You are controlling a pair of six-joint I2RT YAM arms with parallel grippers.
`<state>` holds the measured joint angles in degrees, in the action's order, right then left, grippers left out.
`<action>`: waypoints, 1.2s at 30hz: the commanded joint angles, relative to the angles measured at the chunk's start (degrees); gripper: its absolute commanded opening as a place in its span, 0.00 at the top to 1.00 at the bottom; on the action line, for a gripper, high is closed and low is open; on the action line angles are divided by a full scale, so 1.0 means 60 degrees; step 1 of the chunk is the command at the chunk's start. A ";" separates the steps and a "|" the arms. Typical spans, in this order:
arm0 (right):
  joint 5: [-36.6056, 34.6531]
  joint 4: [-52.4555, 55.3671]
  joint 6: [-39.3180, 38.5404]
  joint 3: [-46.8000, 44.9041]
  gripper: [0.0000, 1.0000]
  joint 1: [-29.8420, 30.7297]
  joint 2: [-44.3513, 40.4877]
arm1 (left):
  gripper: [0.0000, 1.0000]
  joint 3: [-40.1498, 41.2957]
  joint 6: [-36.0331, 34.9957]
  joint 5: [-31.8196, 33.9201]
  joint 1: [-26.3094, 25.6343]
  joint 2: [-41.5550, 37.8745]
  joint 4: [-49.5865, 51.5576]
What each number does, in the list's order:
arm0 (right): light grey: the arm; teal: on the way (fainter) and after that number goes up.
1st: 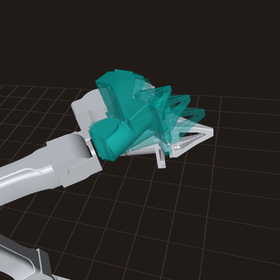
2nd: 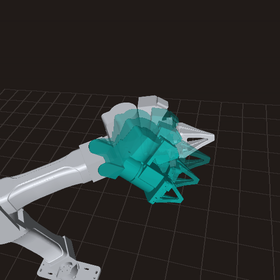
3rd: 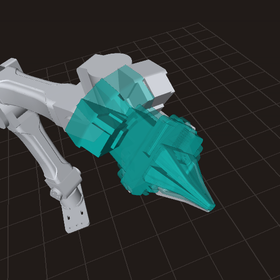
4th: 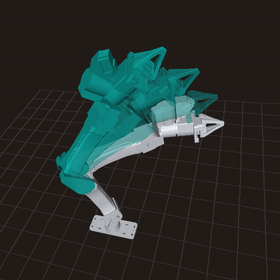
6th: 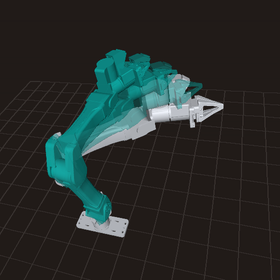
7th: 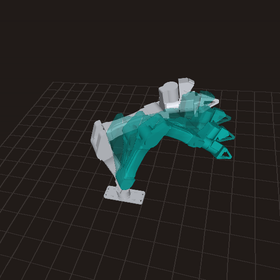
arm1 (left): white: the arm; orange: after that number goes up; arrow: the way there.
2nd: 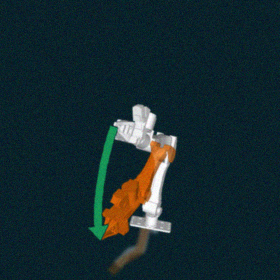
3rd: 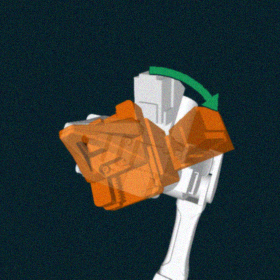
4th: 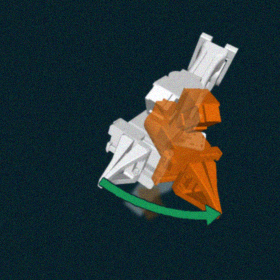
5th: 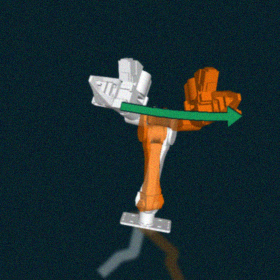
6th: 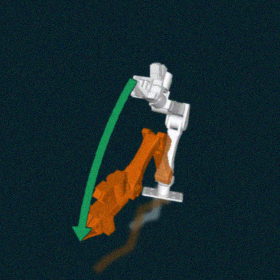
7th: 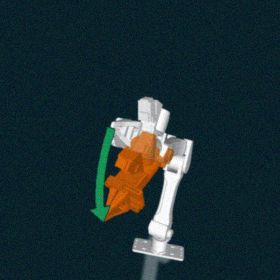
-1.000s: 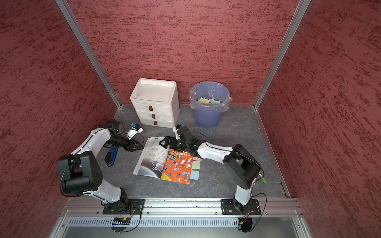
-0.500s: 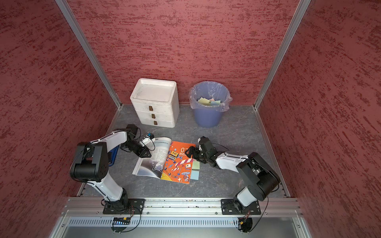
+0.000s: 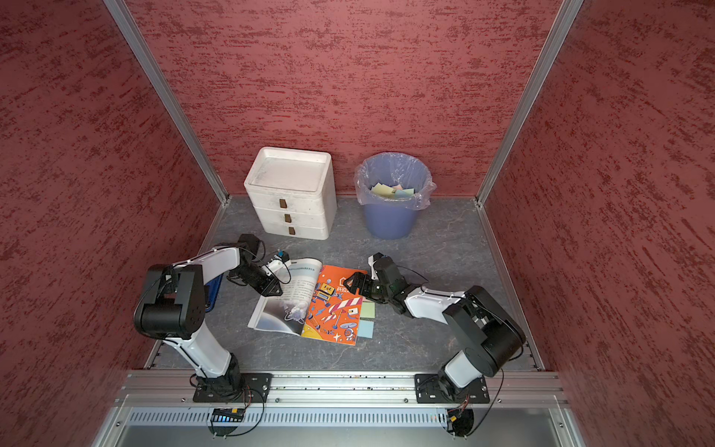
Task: Peel off the used sticky note
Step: Turn the page of the book at the center of the board.
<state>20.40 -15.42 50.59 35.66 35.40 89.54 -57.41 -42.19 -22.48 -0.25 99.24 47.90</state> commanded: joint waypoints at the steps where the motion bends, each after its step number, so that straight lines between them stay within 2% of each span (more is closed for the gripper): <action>1: -0.0093 -0.0161 0.0025 -0.0220 0.08 0.0004 0.0077 | 0.67 0.0101 -0.0054 -0.0003 -0.0061 0.0051 -0.0104; 9: -0.0472 0.0409 -0.0184 -0.0375 0.08 -0.0040 -0.0462 | 0.67 0.0149 -0.0099 -0.0002 -0.0057 0.0005 -0.0090; 24: 0.0183 -0.0634 0.0021 -0.0295 0.09 0.0043 0.0396 | 0.67 0.0103 -0.0117 0.0012 -0.0070 0.0044 -0.0075; 36: 0.0142 -0.0405 -0.0109 -0.0184 0.09 0.0330 0.0130 | 0.67 0.0123 -0.0127 0.0027 -0.0113 0.0254 -0.0146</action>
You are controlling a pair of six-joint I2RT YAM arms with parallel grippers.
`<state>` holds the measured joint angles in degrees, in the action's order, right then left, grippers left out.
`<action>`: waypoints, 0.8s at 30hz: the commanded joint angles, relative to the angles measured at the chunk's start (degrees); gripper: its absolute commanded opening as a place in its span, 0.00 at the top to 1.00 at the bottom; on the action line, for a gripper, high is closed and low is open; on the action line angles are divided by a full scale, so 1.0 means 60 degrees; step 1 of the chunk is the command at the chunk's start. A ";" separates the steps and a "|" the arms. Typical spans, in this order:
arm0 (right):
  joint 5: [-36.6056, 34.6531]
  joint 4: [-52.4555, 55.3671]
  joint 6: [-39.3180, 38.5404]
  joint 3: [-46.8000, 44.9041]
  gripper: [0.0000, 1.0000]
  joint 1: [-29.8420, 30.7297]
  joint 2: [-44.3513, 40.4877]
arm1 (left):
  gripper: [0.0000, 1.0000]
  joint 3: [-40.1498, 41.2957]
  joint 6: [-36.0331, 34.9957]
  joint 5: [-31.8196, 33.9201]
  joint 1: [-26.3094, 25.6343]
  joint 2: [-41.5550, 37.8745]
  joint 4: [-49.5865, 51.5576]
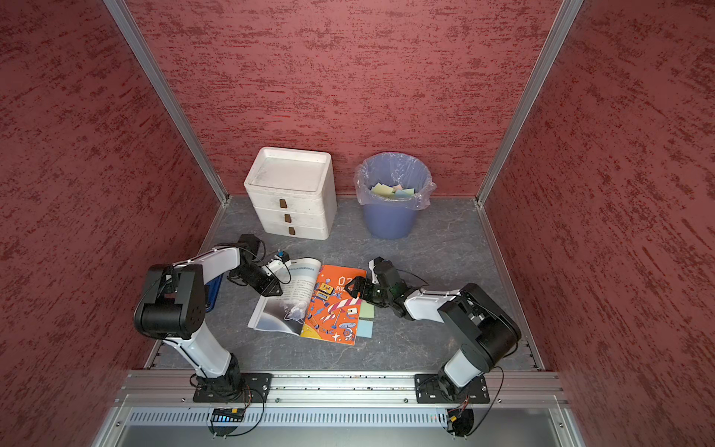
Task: Peel off the used sticky note
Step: Turn the page of the book at the center of the board.
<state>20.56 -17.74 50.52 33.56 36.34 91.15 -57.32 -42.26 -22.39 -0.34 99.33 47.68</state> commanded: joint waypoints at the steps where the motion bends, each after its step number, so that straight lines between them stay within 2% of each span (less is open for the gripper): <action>1: 0.0106 -0.0012 -0.0100 0.0187 0.09 0.0186 -0.0120 | 0.67 0.0118 -0.0123 0.0011 -0.0104 0.0233 -0.0117; 24: 0.0254 0.0353 -0.0225 0.0500 0.10 0.0438 -0.0343 | 0.67 0.0236 -0.0208 0.0026 -0.0123 0.0231 -0.0168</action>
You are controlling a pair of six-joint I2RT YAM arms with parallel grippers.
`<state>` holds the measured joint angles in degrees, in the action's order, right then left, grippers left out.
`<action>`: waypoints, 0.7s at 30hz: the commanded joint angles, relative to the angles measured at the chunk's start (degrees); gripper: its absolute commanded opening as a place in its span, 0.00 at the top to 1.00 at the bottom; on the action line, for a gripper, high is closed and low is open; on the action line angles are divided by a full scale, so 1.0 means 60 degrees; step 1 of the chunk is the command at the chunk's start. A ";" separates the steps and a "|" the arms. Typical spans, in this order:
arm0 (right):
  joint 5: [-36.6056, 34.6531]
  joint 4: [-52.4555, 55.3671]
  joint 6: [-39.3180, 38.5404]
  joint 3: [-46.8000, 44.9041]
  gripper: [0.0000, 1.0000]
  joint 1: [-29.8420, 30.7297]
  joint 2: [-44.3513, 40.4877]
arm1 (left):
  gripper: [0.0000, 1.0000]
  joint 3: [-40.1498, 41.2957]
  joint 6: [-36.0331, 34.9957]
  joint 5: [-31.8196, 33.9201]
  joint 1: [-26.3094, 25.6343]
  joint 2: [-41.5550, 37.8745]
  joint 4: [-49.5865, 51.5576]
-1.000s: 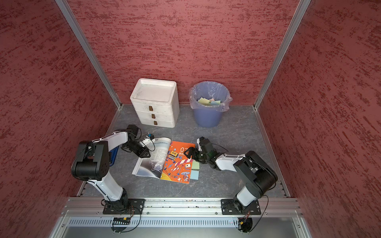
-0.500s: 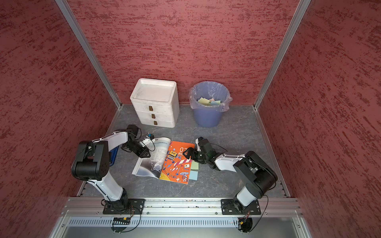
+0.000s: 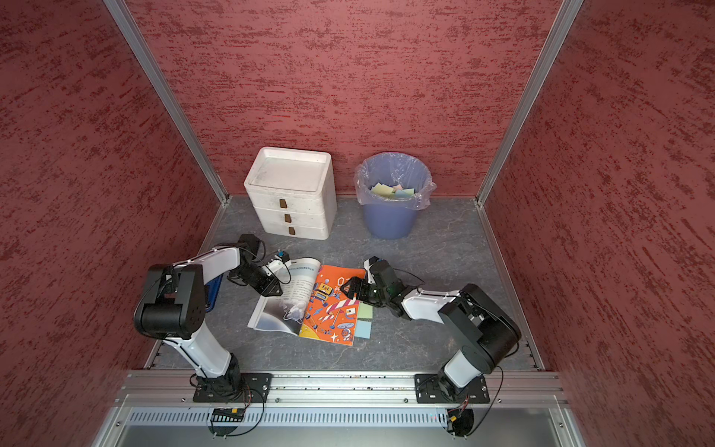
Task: Peel off the used sticky note
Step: Turn the page of the book at the center of the board.
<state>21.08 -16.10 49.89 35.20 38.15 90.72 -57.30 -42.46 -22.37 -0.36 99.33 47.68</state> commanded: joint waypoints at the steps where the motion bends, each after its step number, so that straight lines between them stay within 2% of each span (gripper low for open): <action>1: 0.0149 0.0078 -0.0113 0.0227 0.10 0.0164 -0.0276 | 0.67 0.0240 -0.0175 0.0002 -0.0105 0.0245 -0.0168; 11: 0.0874 -0.1106 0.0243 0.0724 0.11 0.0475 0.0854 | 0.67 0.0288 -0.0174 -0.0018 -0.0129 0.0203 -0.0140; 21: 0.0693 -0.0488 -0.0002 0.1814 0.10 0.1408 0.0409 | 0.67 0.0260 -0.0291 -0.0231 -0.0079 0.0159 0.0008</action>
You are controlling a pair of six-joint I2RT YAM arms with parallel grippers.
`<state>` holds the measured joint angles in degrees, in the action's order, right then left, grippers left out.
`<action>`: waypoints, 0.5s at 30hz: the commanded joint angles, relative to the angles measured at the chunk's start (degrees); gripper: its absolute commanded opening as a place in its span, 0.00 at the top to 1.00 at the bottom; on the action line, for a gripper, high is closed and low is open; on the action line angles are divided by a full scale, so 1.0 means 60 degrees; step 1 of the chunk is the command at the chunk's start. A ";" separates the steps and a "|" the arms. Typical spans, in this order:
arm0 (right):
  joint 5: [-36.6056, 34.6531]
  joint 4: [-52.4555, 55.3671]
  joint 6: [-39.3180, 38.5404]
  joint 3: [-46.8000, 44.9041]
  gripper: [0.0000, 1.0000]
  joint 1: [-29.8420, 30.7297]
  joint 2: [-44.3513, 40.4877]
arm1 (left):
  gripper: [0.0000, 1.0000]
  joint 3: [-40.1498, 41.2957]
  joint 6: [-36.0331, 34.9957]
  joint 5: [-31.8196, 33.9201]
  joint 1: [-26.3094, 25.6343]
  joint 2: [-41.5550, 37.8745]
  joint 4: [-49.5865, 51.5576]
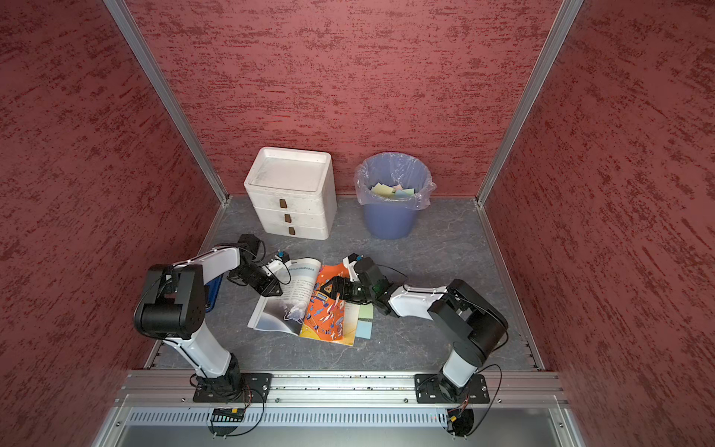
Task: Peel off the used sticky note
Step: Turn the page of the book at the center of the board.
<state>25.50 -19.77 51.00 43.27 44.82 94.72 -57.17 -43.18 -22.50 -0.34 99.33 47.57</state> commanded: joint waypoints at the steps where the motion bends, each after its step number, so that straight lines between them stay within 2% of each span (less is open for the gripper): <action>1: -0.0069 0.0183 -0.0207 0.0636 0.08 0.0406 -0.0182 | 0.67 0.0209 -0.0183 -0.0304 -0.0031 0.0152 0.0069; 5: -0.0139 0.0303 -0.0170 0.1369 0.02 0.0691 0.0517 | 0.67 -0.0090 -0.0357 -0.0885 0.0386 0.0074 0.0452; 9: 0.0013 0.0081 0.0047 0.2168 0.01 0.0860 0.1545 | 0.68 -0.0473 -0.0746 -0.1603 0.1215 0.0039 0.1093; 15: 0.0260 -0.0415 0.0331 0.3146 0.02 0.1099 0.2612 | 0.68 -0.0955 -0.1316 -0.2047 0.2325 -0.0245 0.1828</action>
<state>26.06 -20.18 52.25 58.65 50.17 109.10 -61.34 -47.88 -31.38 11.66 99.31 54.74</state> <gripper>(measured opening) 0.985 0.326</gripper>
